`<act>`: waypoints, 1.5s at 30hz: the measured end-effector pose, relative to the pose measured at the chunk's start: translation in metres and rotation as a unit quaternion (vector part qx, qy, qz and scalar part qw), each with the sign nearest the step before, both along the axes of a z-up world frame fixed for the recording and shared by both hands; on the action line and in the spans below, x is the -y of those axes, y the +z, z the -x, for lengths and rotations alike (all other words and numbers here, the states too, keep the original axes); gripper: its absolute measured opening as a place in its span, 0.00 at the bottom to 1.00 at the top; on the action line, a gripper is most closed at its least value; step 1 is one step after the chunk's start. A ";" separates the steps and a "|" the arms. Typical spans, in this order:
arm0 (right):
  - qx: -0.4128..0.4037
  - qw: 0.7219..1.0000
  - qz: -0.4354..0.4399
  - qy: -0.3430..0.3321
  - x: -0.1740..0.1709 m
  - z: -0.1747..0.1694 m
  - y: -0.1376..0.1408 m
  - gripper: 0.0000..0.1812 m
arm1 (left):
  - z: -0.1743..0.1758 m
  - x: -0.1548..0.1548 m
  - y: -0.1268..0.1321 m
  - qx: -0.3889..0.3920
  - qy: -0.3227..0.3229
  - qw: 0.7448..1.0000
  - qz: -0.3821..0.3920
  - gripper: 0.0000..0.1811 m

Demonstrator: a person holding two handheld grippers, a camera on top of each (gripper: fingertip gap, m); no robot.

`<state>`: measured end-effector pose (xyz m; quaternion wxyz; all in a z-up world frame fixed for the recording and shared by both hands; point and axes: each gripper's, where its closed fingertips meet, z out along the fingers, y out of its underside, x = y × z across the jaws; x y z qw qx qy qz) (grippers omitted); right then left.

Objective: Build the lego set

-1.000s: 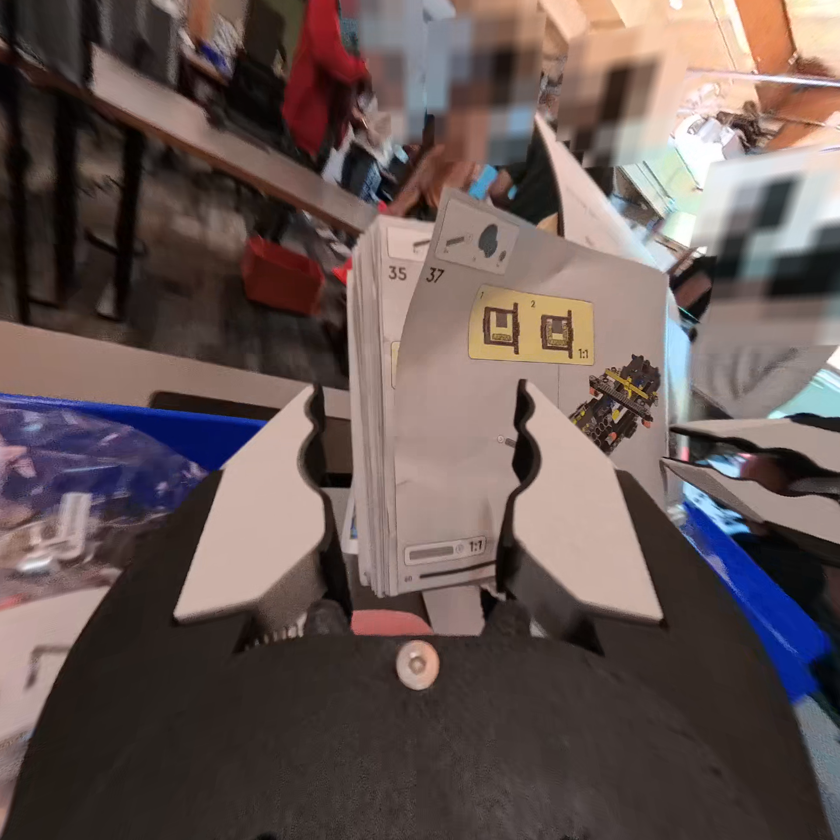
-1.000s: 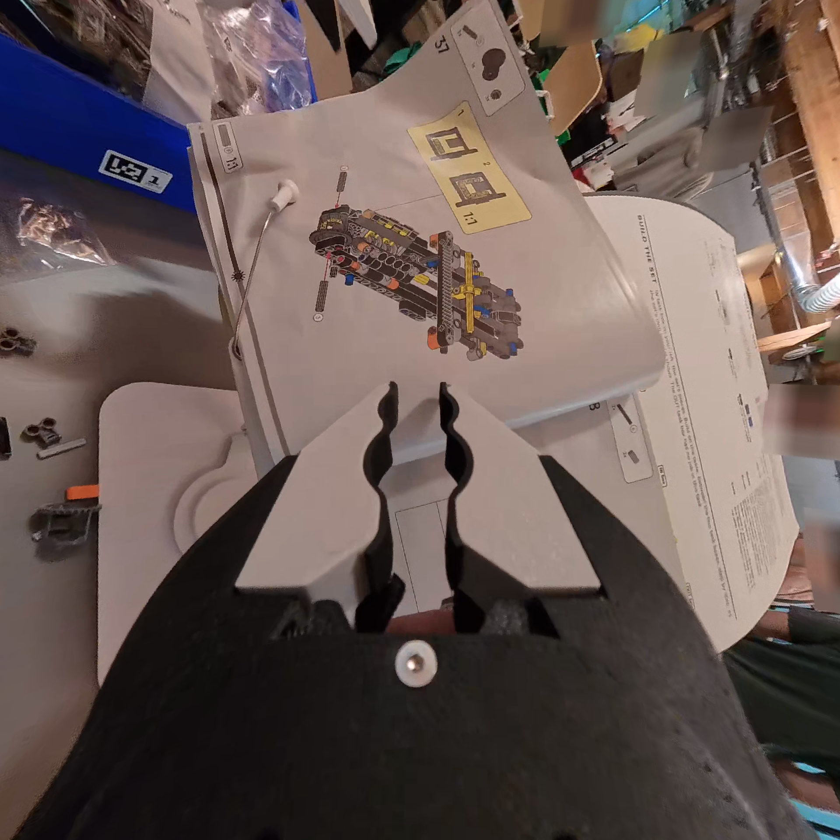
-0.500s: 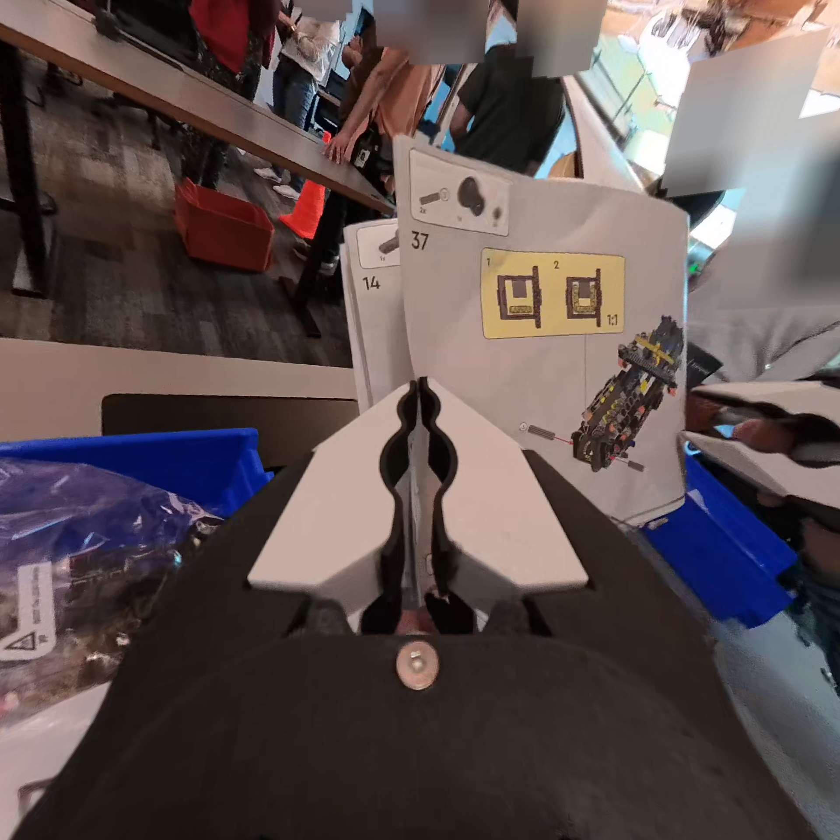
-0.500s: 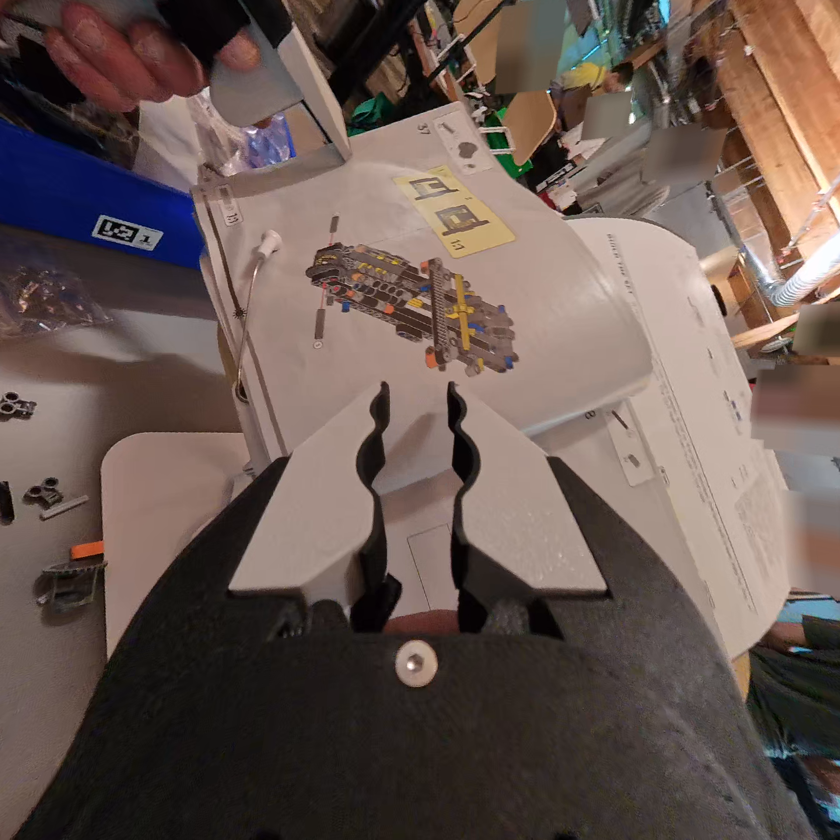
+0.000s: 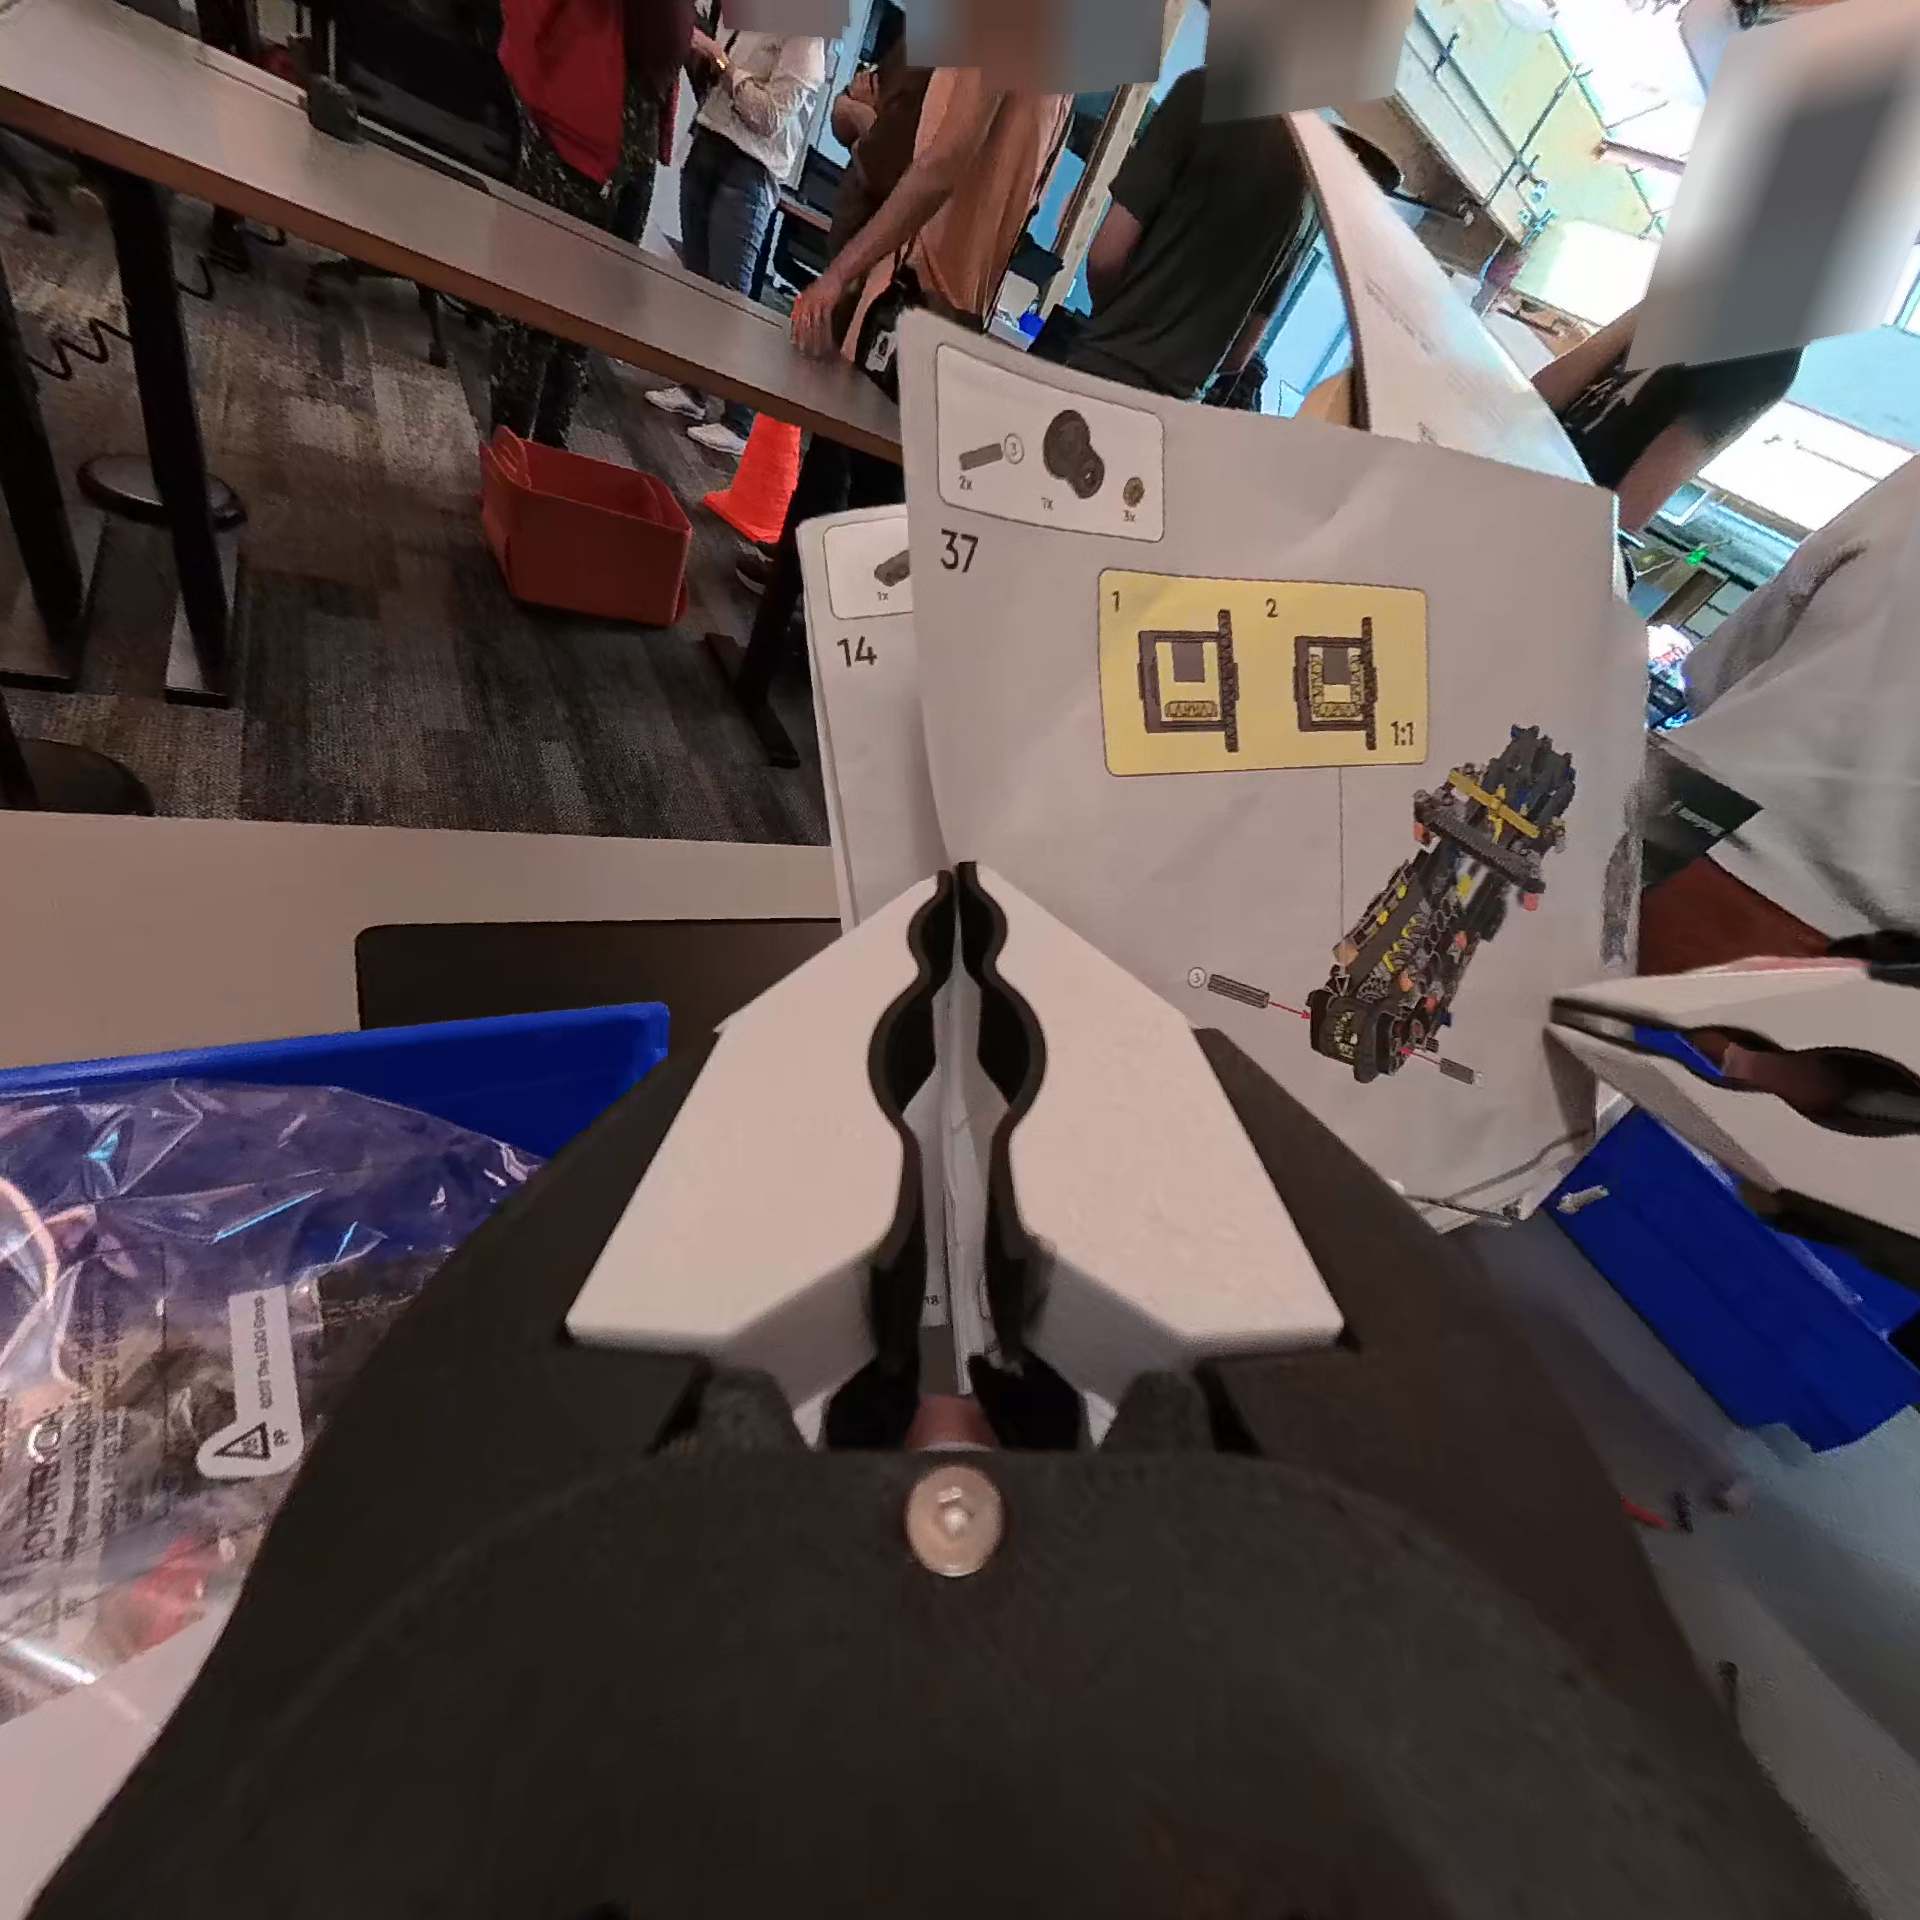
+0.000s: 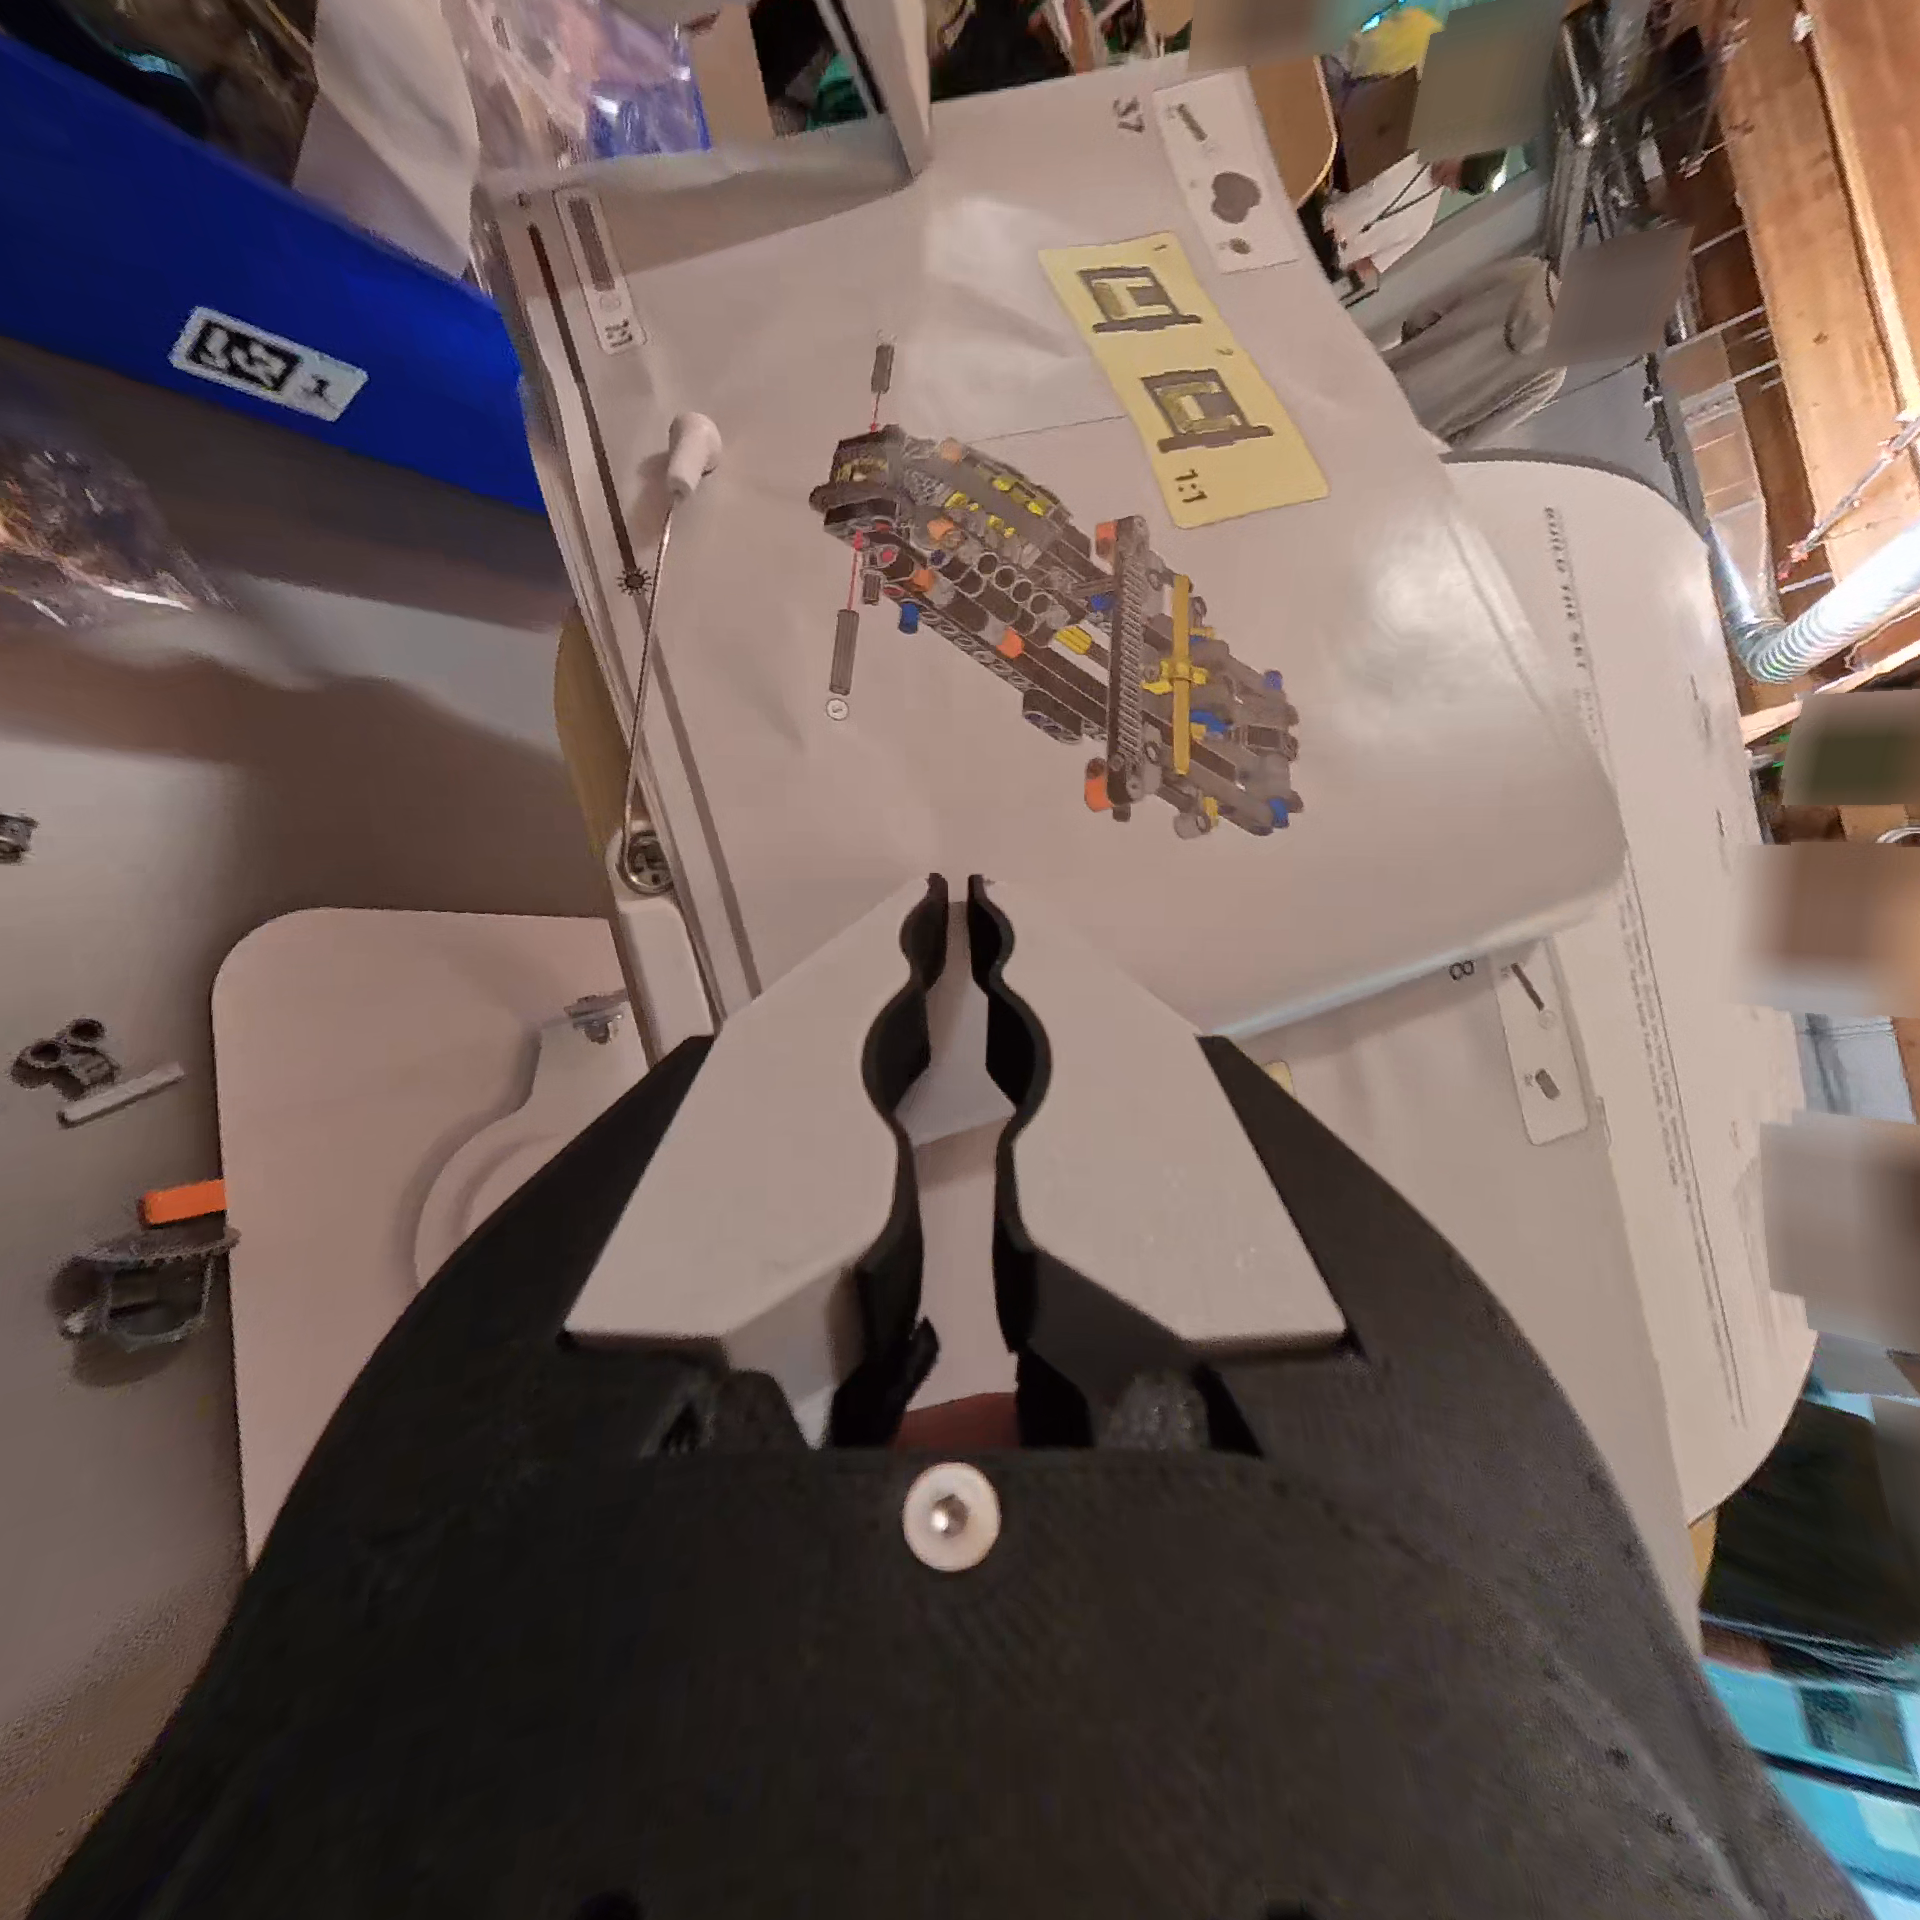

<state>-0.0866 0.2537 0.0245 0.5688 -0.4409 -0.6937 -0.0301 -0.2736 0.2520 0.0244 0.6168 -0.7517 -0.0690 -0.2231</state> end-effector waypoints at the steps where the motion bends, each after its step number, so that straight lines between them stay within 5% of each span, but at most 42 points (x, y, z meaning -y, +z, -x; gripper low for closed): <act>1: 0.010 1.000 -0.009 -0.005 -0.002 0.002 -0.003 0.00 | 0.001 -0.001 -0.001 0.001 0.002 1.000 0.002 0.00; 10: -0.003 1.000 -0.007 -0.005 0.008 0.002 0.002 0.03 | 0.004 -0.002 -0.001 0.007 0.012 1.000 -0.008 0.02; 20: -0.016 1.000 0.001 -0.009 0.022 -0.013 0.002 0.15 | 0.017 0.017 0.017 0.009 0.037 0.999 -0.038 0.24; 33: -0.023 0.999 0.037 -0.016 0.050 -0.065 -0.012 0.18 | -0.002 0.042 0.019 -0.041 -0.002 0.999 -0.020 0.29; 45: -0.039 0.995 0.087 0.006 0.105 -0.108 -0.028 0.18 | -0.068 0.125 0.018 -0.238 -0.069 0.969 -0.007 0.31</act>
